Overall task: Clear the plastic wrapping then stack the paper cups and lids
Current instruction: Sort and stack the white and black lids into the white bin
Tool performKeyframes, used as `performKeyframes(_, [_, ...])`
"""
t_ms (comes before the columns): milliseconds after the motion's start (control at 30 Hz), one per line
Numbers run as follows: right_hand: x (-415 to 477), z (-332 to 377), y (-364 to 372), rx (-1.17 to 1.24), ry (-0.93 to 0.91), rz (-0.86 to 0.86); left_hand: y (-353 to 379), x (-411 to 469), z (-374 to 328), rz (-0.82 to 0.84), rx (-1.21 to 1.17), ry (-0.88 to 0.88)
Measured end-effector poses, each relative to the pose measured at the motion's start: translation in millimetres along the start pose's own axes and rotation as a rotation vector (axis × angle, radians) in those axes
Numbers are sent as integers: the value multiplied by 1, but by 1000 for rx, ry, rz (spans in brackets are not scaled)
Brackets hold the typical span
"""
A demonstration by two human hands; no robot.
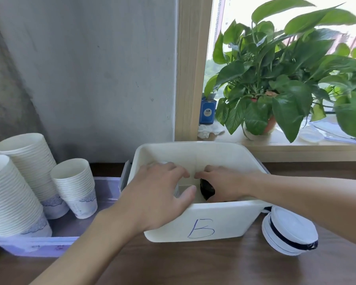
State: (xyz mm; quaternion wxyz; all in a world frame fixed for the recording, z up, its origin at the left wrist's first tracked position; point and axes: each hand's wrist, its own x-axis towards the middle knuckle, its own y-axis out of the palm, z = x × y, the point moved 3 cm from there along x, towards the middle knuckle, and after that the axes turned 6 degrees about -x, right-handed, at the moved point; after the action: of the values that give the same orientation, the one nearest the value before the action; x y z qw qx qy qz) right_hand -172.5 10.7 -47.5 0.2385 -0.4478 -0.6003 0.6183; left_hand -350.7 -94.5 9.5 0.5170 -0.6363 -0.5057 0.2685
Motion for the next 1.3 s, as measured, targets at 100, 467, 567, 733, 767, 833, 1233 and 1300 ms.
performKeyframes(100, [1,2,0,-35,4,5,0,0,0,-3,3,6])
performKeyframes(467, [4,-1,5,43,-21,81,1,0,0,-2,0,-2])
performKeyframes(567, [5,1,6,59,-33,75,0,0,0,-5,-3,-8])
performKeyframes(733, [1,4,0,125,-45,6,-1,0,-1,-10,-9,-16])
performKeyframes(767, [0,7,-2,145,-58,-25,-1,0,-1,-12,-15,-19])
performKeyframes(833, [-2,11,-9,178,-84,-93,-1,0,-1,-19,-30,-30])
performKeyframes(1233, [-68,6,-78,415,-68,-362,-24,-11,-3,-362,-328,-63])
performKeyframes(1300, [-91,16,-88,494,-112,-400,-31,-24,-11,-431,-405,-48])
